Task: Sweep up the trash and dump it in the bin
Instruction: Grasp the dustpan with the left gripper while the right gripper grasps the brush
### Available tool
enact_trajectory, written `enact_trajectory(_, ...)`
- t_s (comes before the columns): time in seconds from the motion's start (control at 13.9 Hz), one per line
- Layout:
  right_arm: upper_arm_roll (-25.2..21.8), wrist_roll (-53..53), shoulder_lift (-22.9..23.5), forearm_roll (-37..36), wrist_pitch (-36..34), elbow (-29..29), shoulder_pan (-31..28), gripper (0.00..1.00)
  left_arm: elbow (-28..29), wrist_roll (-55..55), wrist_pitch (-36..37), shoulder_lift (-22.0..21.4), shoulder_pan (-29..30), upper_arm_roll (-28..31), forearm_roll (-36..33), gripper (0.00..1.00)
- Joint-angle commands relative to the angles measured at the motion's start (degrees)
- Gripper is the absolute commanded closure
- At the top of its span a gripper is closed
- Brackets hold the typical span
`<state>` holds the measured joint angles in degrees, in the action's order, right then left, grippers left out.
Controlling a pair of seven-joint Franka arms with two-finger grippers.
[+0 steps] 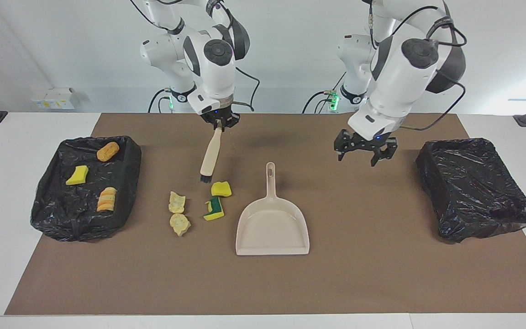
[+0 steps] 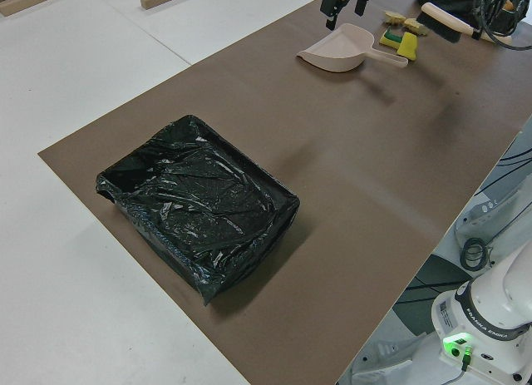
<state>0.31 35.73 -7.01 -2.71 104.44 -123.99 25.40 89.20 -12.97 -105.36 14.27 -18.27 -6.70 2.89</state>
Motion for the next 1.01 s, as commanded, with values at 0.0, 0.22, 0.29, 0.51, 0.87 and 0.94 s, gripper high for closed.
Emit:
enact_trajectory(0.0,0.7,-7.2,1.7,-3.9,2.2,1.1,-4.9,1.00,-2.6,-7.4,-4.8,6.2,-6.3,0.7,-0.7,0.00)
enact_trajectory(0.22,0.7,-17.9,3.5,-6.3,6.7,1.2,-11.6,1.00,-2.3,-11.4,-8.0,8.0,-10.9,0.7,-0.2,0.00)
enact_trajectory(0.29,0.7,-22.9,4.0,-8.5,8.2,1.2,-13.8,1.00,-2.0,-13.0,-9.1,8.1,-11.9,0.7,-0.2,0.00)
enact_trajectory(0.51,0.7,-33.5,8.0,-14.3,10.3,4.2,-18.1,1.00,-1.7,-13.7,-12.0,10.2,-14.3,0.7,0.5,0.00)
enact_trajectory(0.87,0.7,-41.4,13.9,-15.5,15.4,7.3,-22.1,1.00,-2.3,-13.7,-11.6,14.7,-16.4,0.8,-2.8,0.00)
enact_trajectory(0.94,0.7,-41.5,15.0,-15.4,15.5,7.6,-22.1,1.00,-2.0,-13.8,-11.7,14.6,-16.8,0.8,-2.8,0.00)
